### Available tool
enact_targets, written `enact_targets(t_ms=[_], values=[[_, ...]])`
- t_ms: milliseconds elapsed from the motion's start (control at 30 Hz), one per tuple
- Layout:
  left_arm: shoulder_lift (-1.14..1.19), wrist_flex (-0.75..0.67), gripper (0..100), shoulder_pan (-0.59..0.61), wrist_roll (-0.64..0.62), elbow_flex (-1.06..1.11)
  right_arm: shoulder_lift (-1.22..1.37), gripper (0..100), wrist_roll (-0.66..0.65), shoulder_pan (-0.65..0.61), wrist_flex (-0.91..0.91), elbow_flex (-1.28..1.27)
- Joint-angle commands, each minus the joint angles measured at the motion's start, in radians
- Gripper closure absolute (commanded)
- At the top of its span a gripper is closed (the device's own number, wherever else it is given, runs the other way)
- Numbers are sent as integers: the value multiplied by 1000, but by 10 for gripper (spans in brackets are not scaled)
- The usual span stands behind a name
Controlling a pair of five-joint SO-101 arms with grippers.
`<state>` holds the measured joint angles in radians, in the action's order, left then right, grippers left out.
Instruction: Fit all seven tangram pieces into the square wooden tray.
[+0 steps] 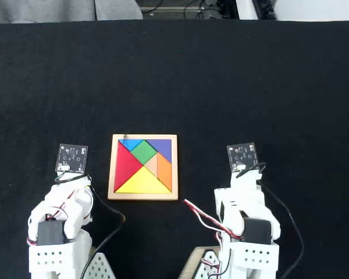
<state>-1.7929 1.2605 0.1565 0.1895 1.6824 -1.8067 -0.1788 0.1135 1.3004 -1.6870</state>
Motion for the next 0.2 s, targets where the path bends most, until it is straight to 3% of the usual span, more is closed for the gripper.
enact_targets(t_ms=[0, 167], values=[[-6, 2, 970, 5, 9, 18, -87, 986, -3, 9, 5, 2], [-6, 2, 970, 5, 9, 18, -87, 986, -3, 9, 5, 2]])
